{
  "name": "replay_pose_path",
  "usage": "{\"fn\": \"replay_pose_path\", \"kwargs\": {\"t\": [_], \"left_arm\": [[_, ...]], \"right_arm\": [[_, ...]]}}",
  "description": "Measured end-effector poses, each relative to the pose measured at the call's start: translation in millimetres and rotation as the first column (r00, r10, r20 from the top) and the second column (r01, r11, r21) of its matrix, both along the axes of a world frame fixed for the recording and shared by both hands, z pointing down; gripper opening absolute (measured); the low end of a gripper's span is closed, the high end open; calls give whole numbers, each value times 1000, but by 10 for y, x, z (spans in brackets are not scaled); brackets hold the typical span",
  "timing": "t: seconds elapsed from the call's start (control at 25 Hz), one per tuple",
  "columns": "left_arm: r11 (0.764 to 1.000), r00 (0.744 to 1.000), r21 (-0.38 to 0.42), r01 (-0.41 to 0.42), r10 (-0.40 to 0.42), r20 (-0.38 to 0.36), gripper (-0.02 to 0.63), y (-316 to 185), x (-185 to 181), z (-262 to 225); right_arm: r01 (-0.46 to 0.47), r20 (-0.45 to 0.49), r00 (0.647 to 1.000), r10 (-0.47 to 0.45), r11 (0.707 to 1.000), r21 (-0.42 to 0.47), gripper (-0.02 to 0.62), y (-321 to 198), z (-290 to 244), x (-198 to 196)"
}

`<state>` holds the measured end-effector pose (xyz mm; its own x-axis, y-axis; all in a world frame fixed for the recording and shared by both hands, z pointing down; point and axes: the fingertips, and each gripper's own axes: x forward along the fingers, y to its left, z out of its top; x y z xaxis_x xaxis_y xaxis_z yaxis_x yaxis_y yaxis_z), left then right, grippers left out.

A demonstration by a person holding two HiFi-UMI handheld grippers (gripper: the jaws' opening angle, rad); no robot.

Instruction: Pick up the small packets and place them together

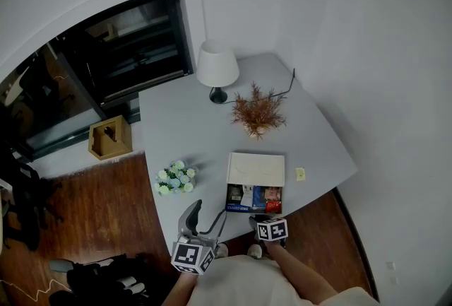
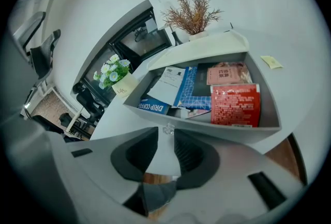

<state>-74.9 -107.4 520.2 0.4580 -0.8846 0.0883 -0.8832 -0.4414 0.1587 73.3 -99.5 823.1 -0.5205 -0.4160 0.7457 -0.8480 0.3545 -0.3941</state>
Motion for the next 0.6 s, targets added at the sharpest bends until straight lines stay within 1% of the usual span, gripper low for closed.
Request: {"fn": "replay_pose_path", "kwargs": {"t": [0.16,0.24,0.32,0.4,0.44,0.48,0.52,0.6], "left_arm": [[1000,1000,-11,11,-11,1,285,-36,3,31],[1000,1000,-11,10,-10,1,285,-52,13,31],[1000,1000,-5,2,-2,6,285,-64,40,22],[1000,1000,2,-6,6,10,285,-83,68,13],[1000,1000,5,-10,10,13,285,-96,82,6],[1000,1000,9,-15,15,18,285,-111,95,-2],[1000,1000,13,-18,17,22,285,-127,105,-13],[1000,999,25,-19,18,28,285,-158,113,-47]], "right_arm": [[101,-8,995,-101,994,46,114,131,-172,31],[127,28,991,-129,989,78,114,228,-354,25],[109,89,988,-123,983,151,114,241,-657,18],[61,157,982,-105,963,264,114,157,-1069,26],[27,199,975,-97,944,330,114,91,-1308,35],[-10,240,966,-93,918,397,114,19,-1554,54],[-47,269,959,-90,886,462,114,-55,-1792,86],[-92,273,958,-85,811,577,114,-182,-2209,179]]}}
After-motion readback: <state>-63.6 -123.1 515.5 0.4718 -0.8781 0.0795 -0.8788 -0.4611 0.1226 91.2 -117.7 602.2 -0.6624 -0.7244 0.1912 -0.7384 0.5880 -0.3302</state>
